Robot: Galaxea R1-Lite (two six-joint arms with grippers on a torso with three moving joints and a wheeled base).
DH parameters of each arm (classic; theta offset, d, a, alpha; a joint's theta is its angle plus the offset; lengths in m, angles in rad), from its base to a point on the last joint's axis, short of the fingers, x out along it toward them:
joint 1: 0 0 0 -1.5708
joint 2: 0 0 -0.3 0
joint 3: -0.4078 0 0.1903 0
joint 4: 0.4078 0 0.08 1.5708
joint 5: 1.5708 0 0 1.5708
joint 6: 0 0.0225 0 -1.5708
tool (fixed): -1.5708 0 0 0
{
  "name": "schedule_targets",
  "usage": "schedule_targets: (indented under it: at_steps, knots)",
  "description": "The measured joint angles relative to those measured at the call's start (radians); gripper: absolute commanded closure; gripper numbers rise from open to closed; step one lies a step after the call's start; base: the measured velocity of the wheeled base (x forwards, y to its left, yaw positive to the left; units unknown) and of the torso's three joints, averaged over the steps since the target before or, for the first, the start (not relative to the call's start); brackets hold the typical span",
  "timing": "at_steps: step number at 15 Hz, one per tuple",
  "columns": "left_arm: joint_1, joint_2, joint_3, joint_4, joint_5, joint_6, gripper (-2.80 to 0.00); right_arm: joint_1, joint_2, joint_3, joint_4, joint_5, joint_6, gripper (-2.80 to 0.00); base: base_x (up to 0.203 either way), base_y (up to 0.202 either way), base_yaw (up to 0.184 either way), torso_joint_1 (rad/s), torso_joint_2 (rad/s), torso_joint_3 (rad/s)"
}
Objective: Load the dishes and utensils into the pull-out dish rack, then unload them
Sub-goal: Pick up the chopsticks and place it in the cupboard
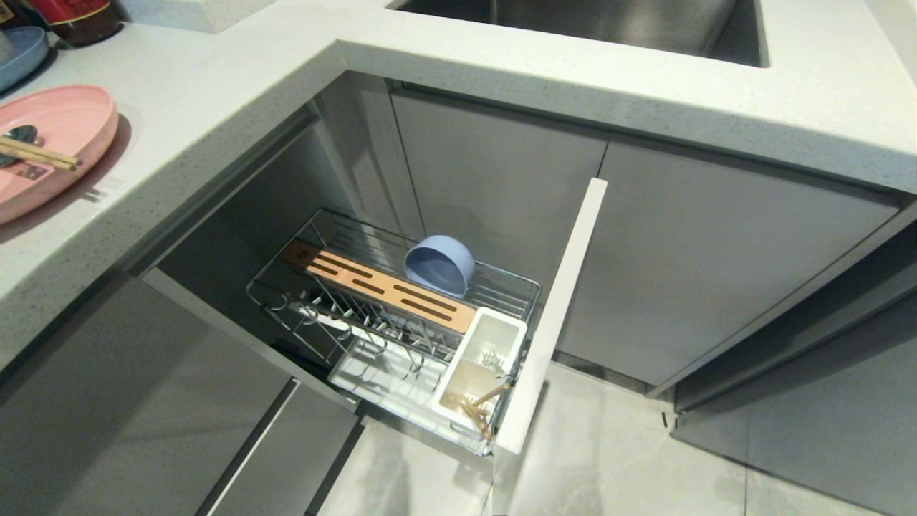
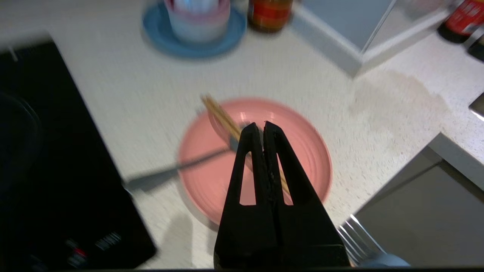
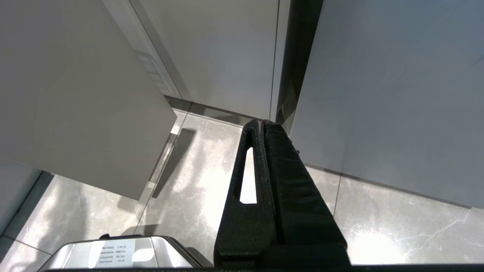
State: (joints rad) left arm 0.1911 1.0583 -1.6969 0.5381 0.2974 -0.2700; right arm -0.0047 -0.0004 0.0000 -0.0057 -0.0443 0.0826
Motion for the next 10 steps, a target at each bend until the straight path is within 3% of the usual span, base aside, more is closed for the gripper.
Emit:
schedule_targets:
  at_steps: [5, 7, 10]
  knots:
    - [-0.076, 0.2, -0.24, 0.361, 0.031, -0.283, 0.0, 0.0, 0.0, 0.0, 0.0, 0.0, 0.0, 0.0, 0.0, 0.0, 0.0, 0.0, 0.0, 0.0]
    - [-0.093, 0.252, -0.258, 0.418, 0.081, -0.332, 0.0, 0.0, 0.0, 0.0, 0.0, 0.0, 0.0, 0.0, 0.0, 0.0, 0.0, 0.0, 0.0, 0.0]
    - [-0.106, 0.309, -0.263, 0.452, 0.091, -0.363, 0.0, 0.0, 0.0, 0.0, 0.0, 0.0, 0.0, 0.0, 0.0, 0.0, 0.0, 0.0, 0.0, 0.0]
